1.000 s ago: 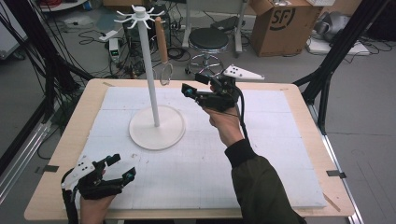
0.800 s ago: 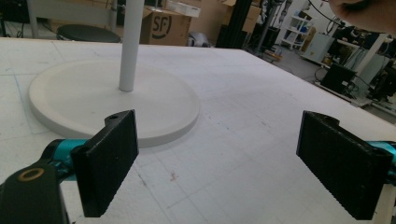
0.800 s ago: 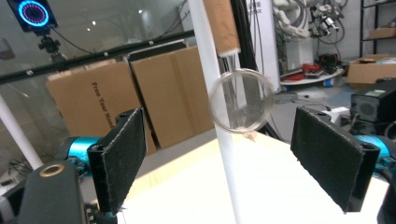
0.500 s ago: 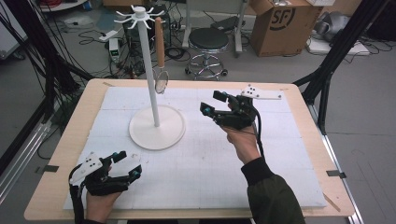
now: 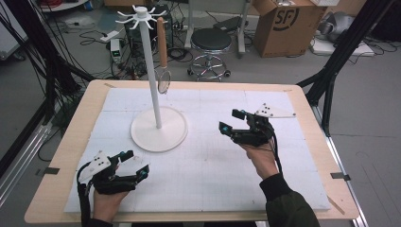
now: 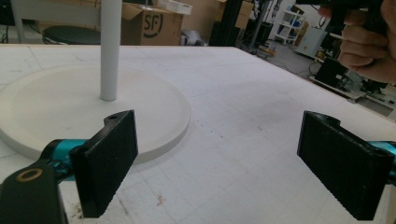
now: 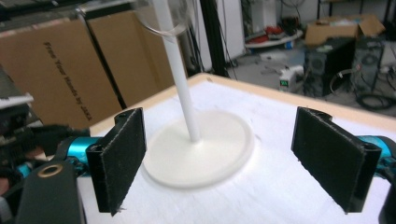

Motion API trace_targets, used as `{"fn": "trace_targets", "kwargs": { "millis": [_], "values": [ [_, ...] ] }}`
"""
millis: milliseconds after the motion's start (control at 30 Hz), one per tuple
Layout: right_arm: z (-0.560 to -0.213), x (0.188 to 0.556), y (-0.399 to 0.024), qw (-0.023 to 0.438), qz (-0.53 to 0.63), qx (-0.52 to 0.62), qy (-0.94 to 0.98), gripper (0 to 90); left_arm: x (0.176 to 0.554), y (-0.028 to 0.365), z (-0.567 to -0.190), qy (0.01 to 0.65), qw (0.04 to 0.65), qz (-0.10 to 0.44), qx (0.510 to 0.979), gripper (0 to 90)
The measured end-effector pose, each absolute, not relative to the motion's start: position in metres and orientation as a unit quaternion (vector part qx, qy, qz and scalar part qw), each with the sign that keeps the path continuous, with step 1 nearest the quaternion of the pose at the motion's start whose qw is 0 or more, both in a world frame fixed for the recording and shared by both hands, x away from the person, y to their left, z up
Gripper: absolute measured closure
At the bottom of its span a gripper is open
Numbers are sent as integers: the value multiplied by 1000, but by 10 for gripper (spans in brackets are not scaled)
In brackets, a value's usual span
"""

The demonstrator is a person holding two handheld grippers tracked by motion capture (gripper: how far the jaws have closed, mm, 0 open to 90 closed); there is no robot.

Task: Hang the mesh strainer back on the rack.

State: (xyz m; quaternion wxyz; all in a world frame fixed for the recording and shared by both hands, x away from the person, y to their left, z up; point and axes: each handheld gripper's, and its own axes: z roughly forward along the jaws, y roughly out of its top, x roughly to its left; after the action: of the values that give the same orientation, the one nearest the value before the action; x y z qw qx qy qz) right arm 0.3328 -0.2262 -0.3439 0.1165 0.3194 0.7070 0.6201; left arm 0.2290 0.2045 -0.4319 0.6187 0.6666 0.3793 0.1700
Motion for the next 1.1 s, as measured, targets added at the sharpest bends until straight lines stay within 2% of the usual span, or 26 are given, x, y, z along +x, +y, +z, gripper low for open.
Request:
{"fn": "trace_targets", "kwargs": {
  "millis": [333,1100],
  "values": [
    [-370,317,-259,127,603,343,709,157,239,192,-431,369,621,160,673,128],
    [-407,282,-292,146,571,375,715,149,254,173,-432,357,625,143,679,118]
  ]
}}
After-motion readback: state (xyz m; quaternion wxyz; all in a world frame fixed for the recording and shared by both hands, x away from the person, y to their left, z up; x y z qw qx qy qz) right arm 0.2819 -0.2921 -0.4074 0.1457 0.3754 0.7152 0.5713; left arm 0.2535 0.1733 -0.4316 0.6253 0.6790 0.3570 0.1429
